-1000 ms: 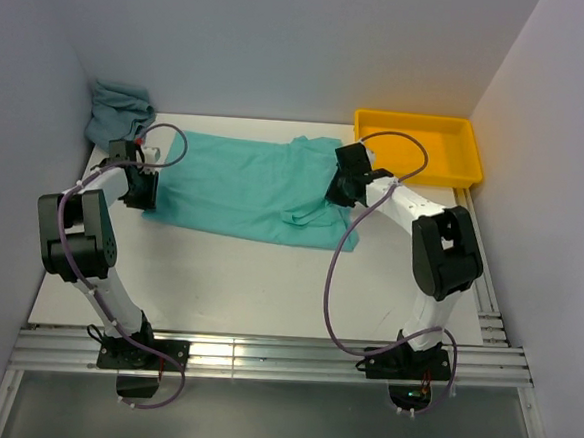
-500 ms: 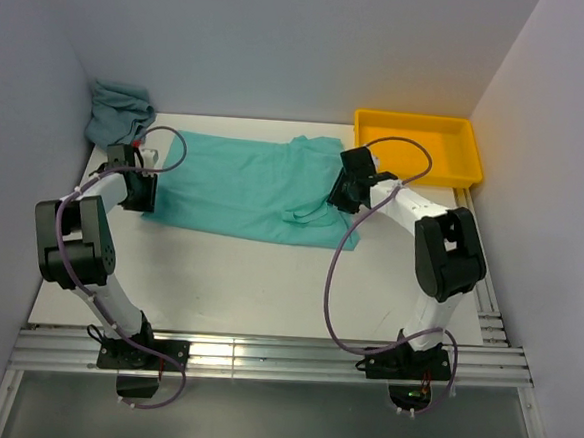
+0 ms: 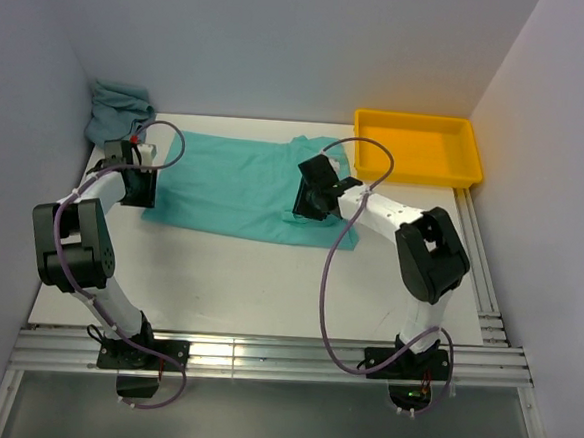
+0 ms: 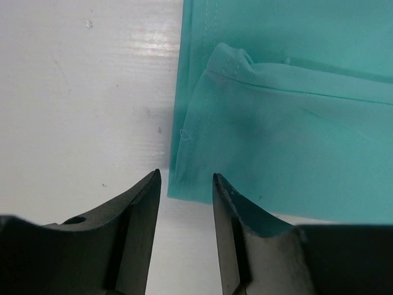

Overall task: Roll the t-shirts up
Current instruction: Fold the tshirt

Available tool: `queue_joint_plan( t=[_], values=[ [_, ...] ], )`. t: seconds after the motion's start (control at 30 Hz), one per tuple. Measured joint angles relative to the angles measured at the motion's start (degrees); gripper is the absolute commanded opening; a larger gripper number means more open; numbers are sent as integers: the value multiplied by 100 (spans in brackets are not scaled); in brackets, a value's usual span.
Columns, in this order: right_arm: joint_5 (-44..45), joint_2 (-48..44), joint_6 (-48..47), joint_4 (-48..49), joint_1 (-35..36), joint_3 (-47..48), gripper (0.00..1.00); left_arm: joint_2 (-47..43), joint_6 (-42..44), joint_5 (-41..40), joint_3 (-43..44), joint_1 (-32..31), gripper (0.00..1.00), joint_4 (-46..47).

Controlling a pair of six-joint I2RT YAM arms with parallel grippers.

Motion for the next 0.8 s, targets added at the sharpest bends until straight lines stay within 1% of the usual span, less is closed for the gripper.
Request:
queue_joint_plan(
  t=[0.23, 0.3, 0.33, 0.37, 0.43, 0.47, 0.53, 0.63, 0.67, 0.8],
  values=[
    [59, 560, 15, -136, 162, 546, 42, 0, 2, 44, 94, 0, 45, -33],
    [59, 621, 15, -168, 173, 627, 40, 0, 2, 63, 118, 0, 45, -48],
    [59, 636, 13, -195, 177, 660, 38, 0, 2, 74, 127, 0, 45, -57],
    [59, 645, 15, -210, 184, 684, 32, 0, 2, 85, 138, 0, 45, -79],
    [59, 654, 11, -254, 184, 739, 26, 0, 2, 92, 146, 0, 44, -107],
    [59, 667, 15, -295, 184, 787, 20, 0, 2, 94, 149, 0, 44, -120],
    [61, 706, 9, -337, 184, 898, 17, 0, 2, 107, 162, 0, 44, -149],
    [63, 817, 0, -426, 184, 1137, 19, 0, 4, 118, 175, 0, 45, -162],
    [66, 841, -7, -448, 184, 1200, 22, 0, 9, 127, 175, 0, 45, -166],
    [129, 844, -7, -461, 192, 1180, 25, 0, 15, 131, 175, 0, 47, -177]
  ],
)
